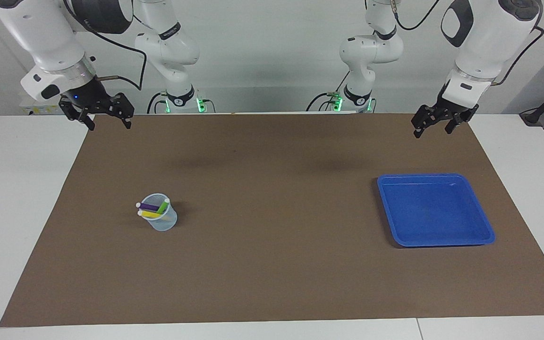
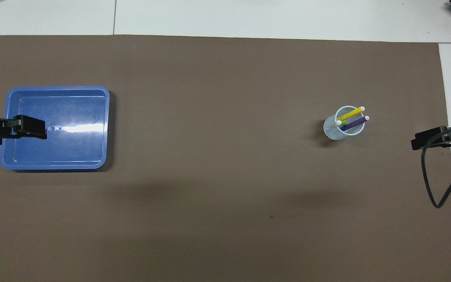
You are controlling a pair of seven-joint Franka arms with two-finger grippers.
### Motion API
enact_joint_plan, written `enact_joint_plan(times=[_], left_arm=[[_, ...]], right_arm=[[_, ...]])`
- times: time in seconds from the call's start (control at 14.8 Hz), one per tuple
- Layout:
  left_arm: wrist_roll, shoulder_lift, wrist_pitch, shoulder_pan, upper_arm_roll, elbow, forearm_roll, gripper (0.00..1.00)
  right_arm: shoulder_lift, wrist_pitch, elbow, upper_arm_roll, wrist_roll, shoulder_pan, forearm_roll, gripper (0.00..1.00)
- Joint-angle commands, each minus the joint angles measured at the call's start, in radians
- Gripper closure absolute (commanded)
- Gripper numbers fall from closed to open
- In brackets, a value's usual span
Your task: Right arm passes pens to left for tray arrangement
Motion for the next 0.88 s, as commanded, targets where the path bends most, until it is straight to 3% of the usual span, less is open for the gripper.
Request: enact_joint_plan(times=[0.0,0.2,0.54,0.81], left_arm=[[-0.002,0.009,0.005,-0.001,0.003,0.015,0.004,0.0],[-0.002,0.009,0.005,-0.001,0.003,0.015,0.004,0.0],[-0.002,0.009,0.005,-0.001,0.003,0.015,0.004,0.0],[-0.002,0.008,0.005,-0.004,0.003,0.009,0.004,0.0]], right_arm=[[-0.028,-0.005,-0.02,-0.005,0.013,-0.019,0.011,0.0],[-0.02,0.006,0.0,-0.009,-0.001,-0.047,0.013,0.0],[-0.048,-0.035,-0.02,0.005,0.007,0.027,-0.005,0.0],[-0.063,-0.037,-0.048,0.005,-0.013,0.025,-0.005,0.0]])
